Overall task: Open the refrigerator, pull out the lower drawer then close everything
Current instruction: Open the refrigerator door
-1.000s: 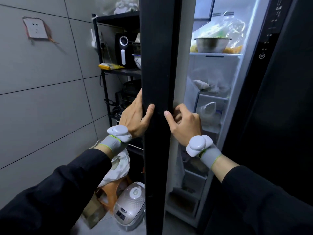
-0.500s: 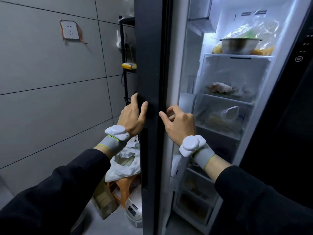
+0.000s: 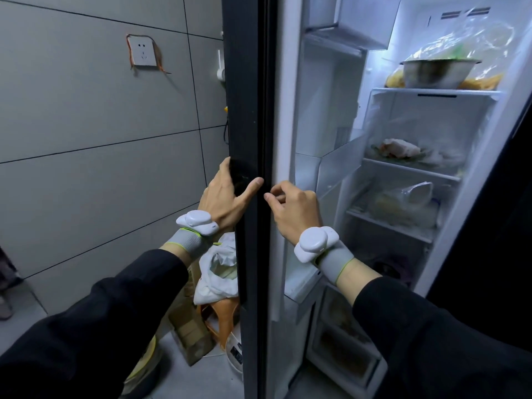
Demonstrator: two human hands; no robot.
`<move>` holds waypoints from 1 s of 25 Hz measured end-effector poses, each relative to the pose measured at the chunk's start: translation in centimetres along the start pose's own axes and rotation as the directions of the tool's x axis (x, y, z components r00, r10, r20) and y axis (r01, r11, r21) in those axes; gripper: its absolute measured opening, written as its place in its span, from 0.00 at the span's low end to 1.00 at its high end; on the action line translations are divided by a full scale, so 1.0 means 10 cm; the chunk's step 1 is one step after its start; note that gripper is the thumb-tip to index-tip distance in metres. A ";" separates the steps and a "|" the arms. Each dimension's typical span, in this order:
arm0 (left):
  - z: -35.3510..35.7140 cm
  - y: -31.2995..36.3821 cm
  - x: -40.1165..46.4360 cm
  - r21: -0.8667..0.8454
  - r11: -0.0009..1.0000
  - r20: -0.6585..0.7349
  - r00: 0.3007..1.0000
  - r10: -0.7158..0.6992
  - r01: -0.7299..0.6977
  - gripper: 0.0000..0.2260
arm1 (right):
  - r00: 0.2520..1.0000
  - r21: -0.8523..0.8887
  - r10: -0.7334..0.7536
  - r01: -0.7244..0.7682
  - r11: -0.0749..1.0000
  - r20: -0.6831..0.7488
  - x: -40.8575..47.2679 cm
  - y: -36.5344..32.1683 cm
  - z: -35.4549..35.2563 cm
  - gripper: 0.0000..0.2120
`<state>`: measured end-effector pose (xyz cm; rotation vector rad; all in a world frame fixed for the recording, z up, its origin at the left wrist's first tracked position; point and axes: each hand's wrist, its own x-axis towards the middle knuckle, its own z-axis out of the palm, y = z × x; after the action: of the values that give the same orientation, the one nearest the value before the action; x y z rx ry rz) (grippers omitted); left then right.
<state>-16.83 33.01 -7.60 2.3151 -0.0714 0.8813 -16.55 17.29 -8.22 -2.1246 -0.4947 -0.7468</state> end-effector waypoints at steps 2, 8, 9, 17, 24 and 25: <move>0.01 -0.04 0.01 0.003 1.000 -0.010 1.000 -0.010 0.010 0.31 | 1.000 0.016 0.006 -0.007 1.000 0.029 -0.02 0.03 0.04 0.07; 0.08 -0.08 0.03 0.000 1.000 -0.031 1.000 0.004 -0.004 0.32 | 0.992 -0.048 0.068 -0.063 0.997 0.104 -0.08 0.09 0.01 0.08; 0.08 -0.04 0.03 -0.004 1.000 -0.066 0.998 0.023 -0.024 0.32 | 0.990 -0.068 0.077 -0.069 0.995 0.119 -0.09 0.09 -0.02 0.08; -0.05 0.67 0.13 0.143 0.938 -0.276 0.898 0.343 -0.314 0.31 | 0.989 -0.230 0.106 -0.081 0.970 0.099 -0.14 0.16 -0.40 0.11; 0.14 1.26 0.07 0.203 0.816 -0.211 0.789 0.577 -0.542 0.27 | 0.998 -0.339 0.060 -0.054 0.939 0.007 -0.18 0.26 -0.93 0.09; 0.19 1.34 0.07 0.189 0.806 -0.199 0.782 0.591 -0.561 0.27 | 0.999 -0.343 0.051 -0.048 0.938 -0.001 -0.19 0.29 -1.01 0.09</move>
<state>-18.80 21.49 -0.77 2.2950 -0.6736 1.5140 -19.76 7.29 -6.15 -2.4540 -0.3300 -0.8458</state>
